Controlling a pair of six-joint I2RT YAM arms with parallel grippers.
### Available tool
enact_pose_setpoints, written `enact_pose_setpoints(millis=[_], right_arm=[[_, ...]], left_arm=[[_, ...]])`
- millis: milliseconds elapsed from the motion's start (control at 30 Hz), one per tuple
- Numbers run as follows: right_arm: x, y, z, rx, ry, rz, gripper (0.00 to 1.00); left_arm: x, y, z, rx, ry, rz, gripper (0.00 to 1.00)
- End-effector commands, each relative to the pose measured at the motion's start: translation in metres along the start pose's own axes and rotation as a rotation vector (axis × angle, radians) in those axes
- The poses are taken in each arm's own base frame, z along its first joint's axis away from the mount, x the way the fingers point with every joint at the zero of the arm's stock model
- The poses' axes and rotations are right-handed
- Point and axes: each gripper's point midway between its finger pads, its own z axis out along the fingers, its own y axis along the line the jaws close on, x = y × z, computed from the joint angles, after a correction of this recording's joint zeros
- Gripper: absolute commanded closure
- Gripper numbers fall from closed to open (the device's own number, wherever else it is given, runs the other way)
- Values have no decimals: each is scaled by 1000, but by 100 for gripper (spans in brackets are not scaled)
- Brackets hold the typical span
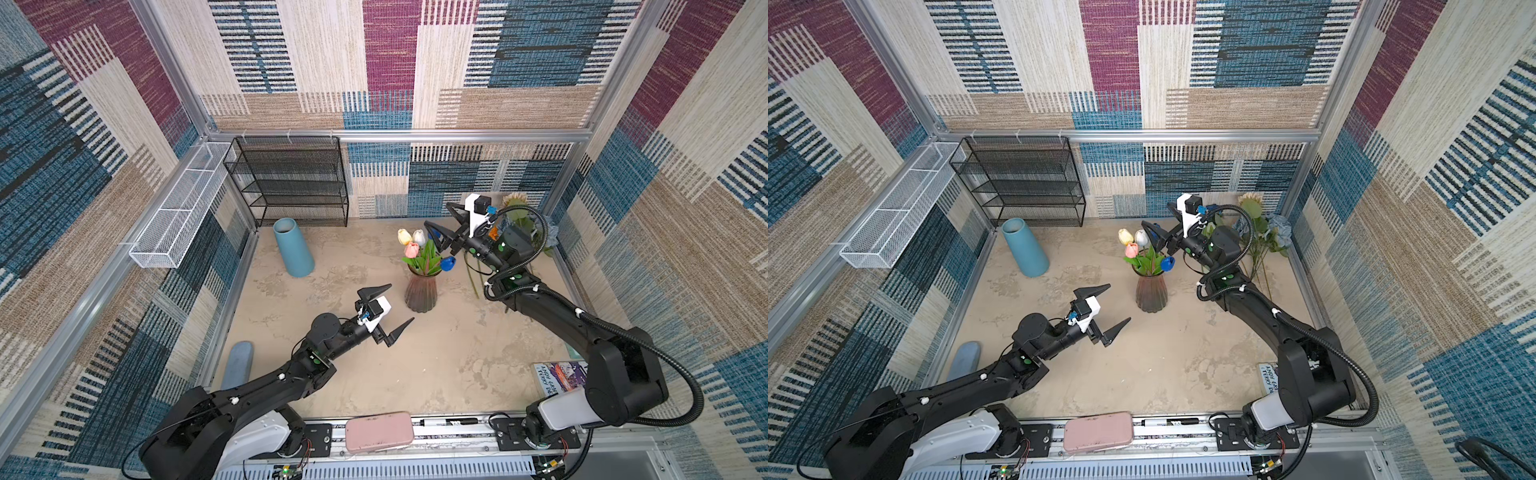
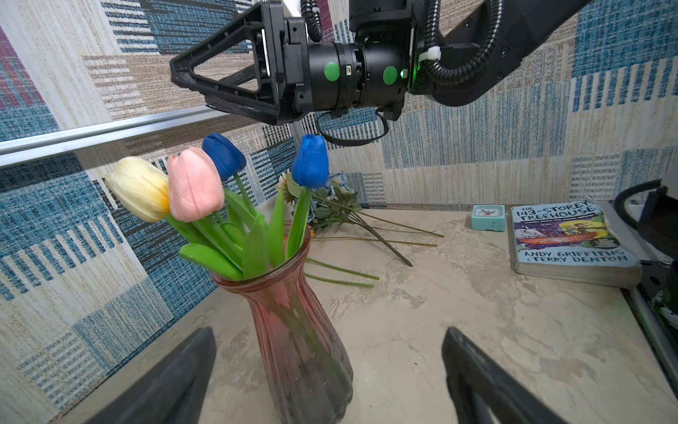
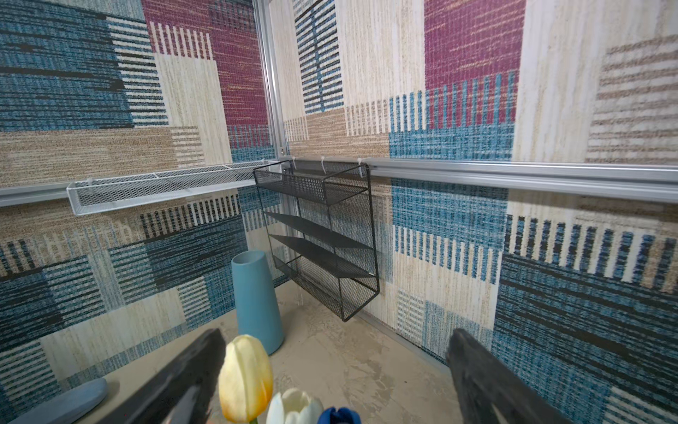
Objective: Arrange the flowers into the vase
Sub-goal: 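Open the right gripper and move it back to the flower pile, then lower the right gripper onto the white tulip stem and close it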
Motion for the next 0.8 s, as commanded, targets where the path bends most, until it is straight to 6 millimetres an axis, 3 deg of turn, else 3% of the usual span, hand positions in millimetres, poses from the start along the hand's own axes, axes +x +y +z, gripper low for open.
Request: enact_pose_setpoints(millis=[0, 67, 167, 333, 400, 567, 767], right_arm=[[-2, -26, -2, 163, 58, 57, 3], [-4, -47, -3, 269, 101, 87, 6], [11, -89, -8, 385, 214, 159, 18], [80, -167, -40, 548, 425, 322, 49], [112, -186, -51, 618, 515, 330, 54], [184, -215, -70, 733, 733, 327, 61], [245, -229, -75, 750, 882, 368, 63]], left_arm=[[-13, 2, -1, -5, -35, 13, 1], [-17, 1, -3, 1, -39, 18, 1], [-21, 0, -6, 9, -32, 30, 1], [-13, 2, -10, -10, -3, 50, 1], [-8, 2, -10, -18, 6, 49, 1], [4, -3, -6, 9, 35, 30, 1], [15, -4, -1, 18, 61, 21, 1]])
